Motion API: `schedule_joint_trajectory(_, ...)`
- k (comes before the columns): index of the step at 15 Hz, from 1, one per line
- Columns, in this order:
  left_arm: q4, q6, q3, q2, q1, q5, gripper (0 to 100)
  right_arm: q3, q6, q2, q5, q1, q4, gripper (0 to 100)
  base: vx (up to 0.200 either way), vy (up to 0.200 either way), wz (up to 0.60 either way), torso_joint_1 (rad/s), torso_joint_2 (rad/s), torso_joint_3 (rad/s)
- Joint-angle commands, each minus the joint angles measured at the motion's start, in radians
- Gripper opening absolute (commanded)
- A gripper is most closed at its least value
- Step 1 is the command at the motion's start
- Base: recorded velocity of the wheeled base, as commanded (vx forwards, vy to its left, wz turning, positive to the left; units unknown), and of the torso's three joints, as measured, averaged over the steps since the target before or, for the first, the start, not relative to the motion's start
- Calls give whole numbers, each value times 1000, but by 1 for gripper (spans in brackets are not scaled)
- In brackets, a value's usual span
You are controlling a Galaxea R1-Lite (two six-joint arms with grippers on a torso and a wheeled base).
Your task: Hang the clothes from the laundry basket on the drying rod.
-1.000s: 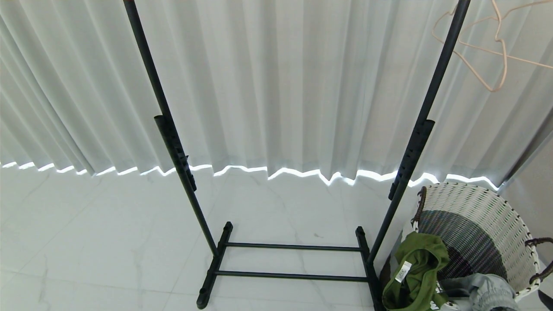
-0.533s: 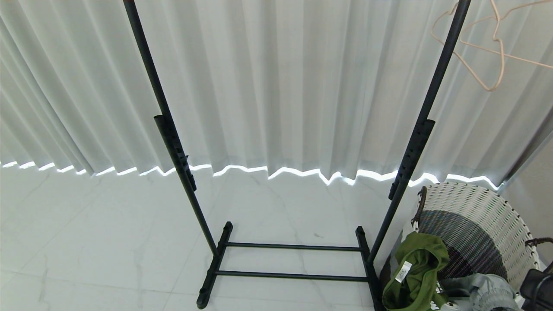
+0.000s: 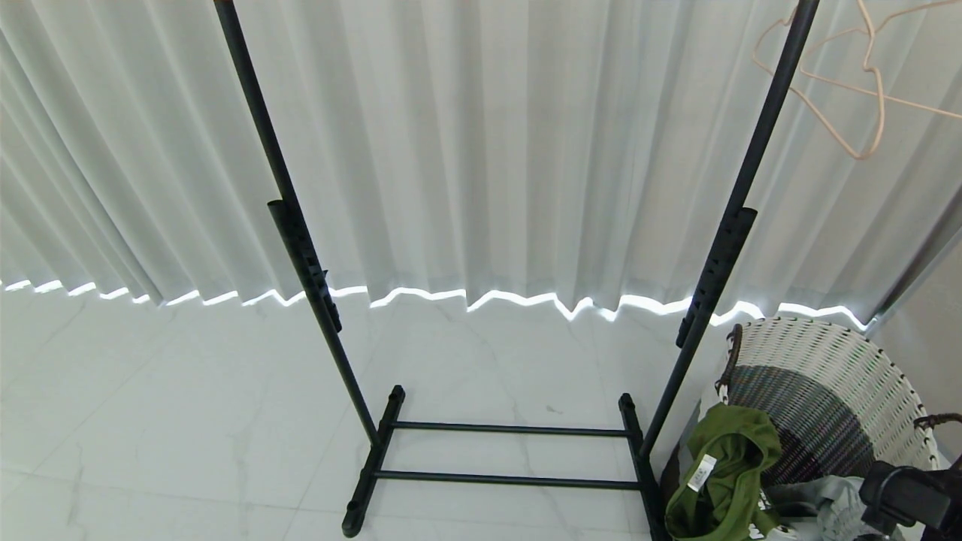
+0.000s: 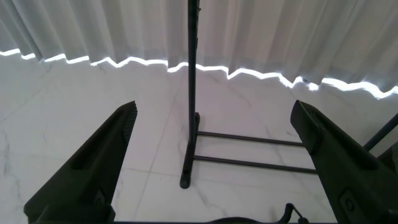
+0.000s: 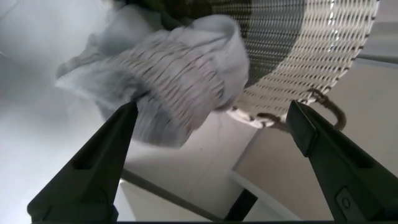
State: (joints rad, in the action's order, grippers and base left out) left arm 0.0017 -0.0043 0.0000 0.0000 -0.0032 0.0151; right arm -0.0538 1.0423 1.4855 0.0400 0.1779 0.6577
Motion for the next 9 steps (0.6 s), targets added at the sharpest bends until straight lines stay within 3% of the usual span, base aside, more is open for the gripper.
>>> schedule_joint_trajectory(1,0,0,0,0,0,0,100,-4,1,65,0,0,10,100,0,0,0,0,0,0)
schedule_joint_trajectory(8,0,0,0,0,0,0,100,-21,-18,108,-2,14,66,100,0,0,0,0,0,0)
schedule_joint_trajectory(9,0,0,0,0,0,0,100,-20,-18,114,-2,14,80,0,0,0,0,0,0,0)
